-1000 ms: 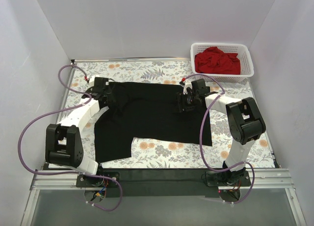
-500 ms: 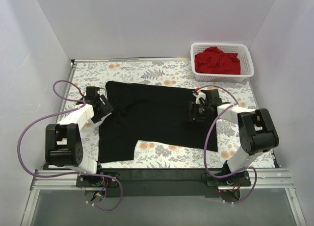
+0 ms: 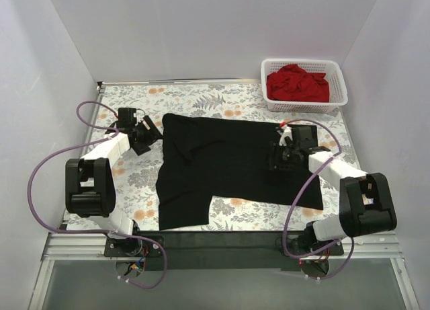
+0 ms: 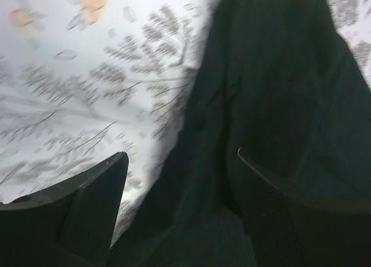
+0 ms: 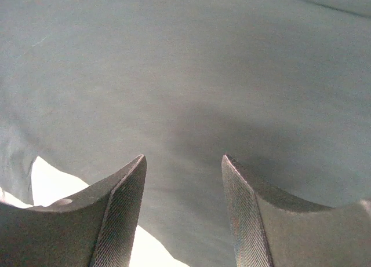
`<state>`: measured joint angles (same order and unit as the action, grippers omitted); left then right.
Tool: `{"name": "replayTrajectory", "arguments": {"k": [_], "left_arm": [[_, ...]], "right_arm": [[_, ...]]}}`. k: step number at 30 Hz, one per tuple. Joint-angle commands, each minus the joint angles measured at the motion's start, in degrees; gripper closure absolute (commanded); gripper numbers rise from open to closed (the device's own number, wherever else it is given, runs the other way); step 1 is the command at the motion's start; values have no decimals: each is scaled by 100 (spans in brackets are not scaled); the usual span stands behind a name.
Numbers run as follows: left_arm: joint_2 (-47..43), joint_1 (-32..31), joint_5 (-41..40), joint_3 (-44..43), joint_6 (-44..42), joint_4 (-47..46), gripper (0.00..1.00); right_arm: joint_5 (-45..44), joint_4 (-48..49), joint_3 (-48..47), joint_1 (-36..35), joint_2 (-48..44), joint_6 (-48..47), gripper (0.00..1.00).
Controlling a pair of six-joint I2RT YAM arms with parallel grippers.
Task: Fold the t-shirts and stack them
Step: Fold the tshirt
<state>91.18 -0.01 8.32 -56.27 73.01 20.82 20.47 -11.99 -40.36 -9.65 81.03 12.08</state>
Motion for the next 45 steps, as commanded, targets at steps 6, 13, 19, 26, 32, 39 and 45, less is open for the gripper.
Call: {"name": "replayTrajectory", "arguments": {"k": [6,13,19,26,32,39,45], "left_arm": [[1121,-8,619,-1008,-50,-377,37],[1684,-104,618,-1360,-182,-377,50],[1860,-262,593,-1387,-200,-386,55],[1983,-280,425,-1325,-182,-447,63],[2202,-280,136,-1386,-261,-474,86],[2238,-228,-752,-1431,-288,-289,92],[1958,-157,-1780,-1413,-358,36,88]], "right_arm": [[-123,152,-1261,-2853,87,-372,49],[186,-444,-3038,-4702,1659,-1830,46],[291,-1348,-4004,-5407,2759,-2533,46],[265,-1991,-4217,-5872,3322,-2982,46],[457,-2666,-4296,-6022,3595,-3412,49],[1194,-3730,-4445,-6189,3542,-4107,50],[1434,-4144,-4463,-6233,3428,-4205,50]]}}
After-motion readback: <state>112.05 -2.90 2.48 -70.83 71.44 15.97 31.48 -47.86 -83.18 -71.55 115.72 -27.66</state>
